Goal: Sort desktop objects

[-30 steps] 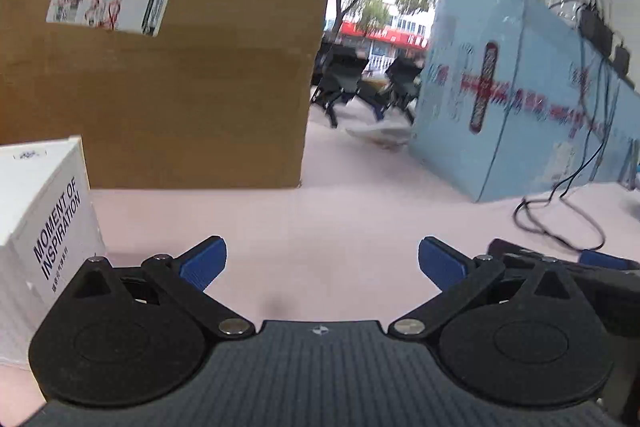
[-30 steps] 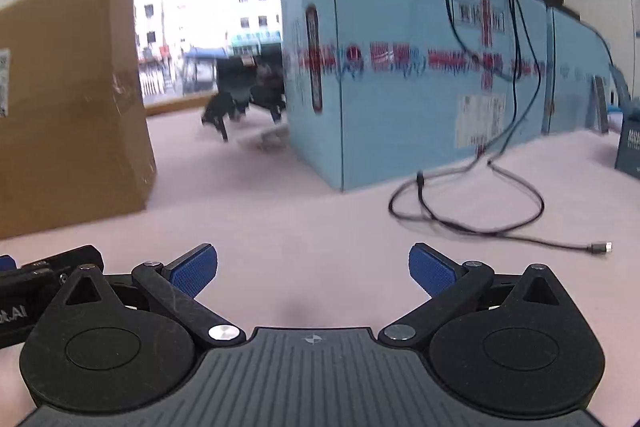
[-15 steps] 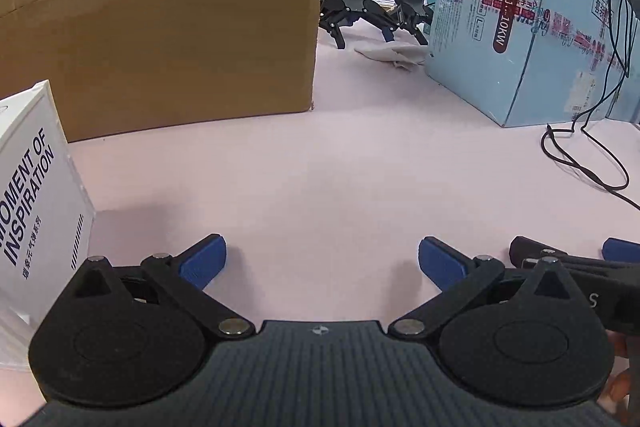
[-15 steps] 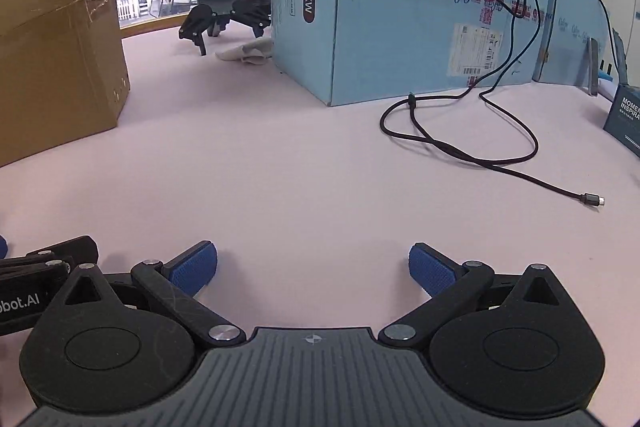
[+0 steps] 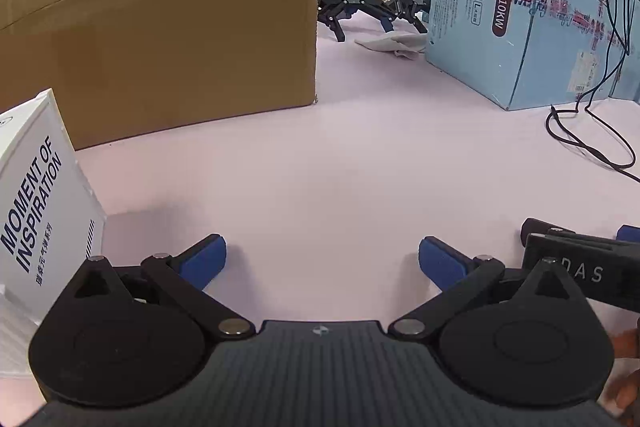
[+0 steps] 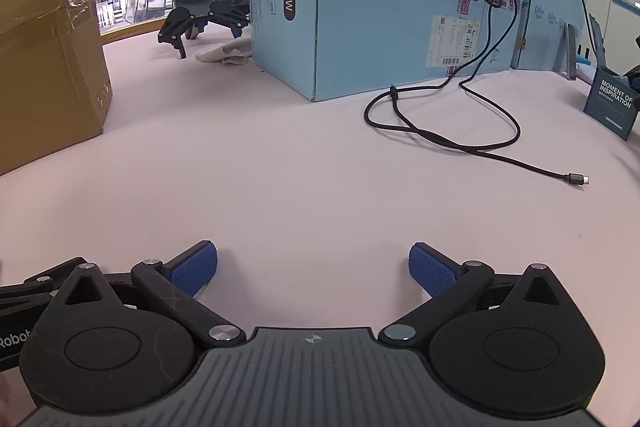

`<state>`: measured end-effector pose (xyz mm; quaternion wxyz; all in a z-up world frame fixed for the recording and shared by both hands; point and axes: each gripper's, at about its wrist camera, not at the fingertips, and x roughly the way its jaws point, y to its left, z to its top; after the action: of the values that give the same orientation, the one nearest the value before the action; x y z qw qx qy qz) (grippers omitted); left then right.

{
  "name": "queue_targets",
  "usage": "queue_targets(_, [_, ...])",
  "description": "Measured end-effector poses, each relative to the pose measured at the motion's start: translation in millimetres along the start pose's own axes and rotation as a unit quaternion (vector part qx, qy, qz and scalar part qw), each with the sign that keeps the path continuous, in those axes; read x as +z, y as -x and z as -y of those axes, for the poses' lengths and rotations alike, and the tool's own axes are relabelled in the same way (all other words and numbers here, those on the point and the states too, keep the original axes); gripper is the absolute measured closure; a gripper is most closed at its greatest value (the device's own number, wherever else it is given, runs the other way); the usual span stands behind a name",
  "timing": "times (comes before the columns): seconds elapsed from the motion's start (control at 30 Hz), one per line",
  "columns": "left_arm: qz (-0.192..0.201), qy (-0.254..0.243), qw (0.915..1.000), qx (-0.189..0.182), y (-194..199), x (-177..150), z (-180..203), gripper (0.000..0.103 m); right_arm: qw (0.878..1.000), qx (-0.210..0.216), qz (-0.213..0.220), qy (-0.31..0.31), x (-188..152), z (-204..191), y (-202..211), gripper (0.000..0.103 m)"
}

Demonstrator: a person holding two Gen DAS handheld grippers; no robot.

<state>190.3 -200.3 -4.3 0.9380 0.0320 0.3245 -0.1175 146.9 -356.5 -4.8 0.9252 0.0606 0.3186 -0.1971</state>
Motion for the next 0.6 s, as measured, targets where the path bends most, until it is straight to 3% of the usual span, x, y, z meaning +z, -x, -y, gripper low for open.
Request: queue_targets(0.6, [0.001, -0.001, 1.0, 0.0, -0.4, -0.2, 0.0, 0.0, 1.0, 0.0, 0.0, -0.001, -1.6, 2.0, 2.8, 0.0])
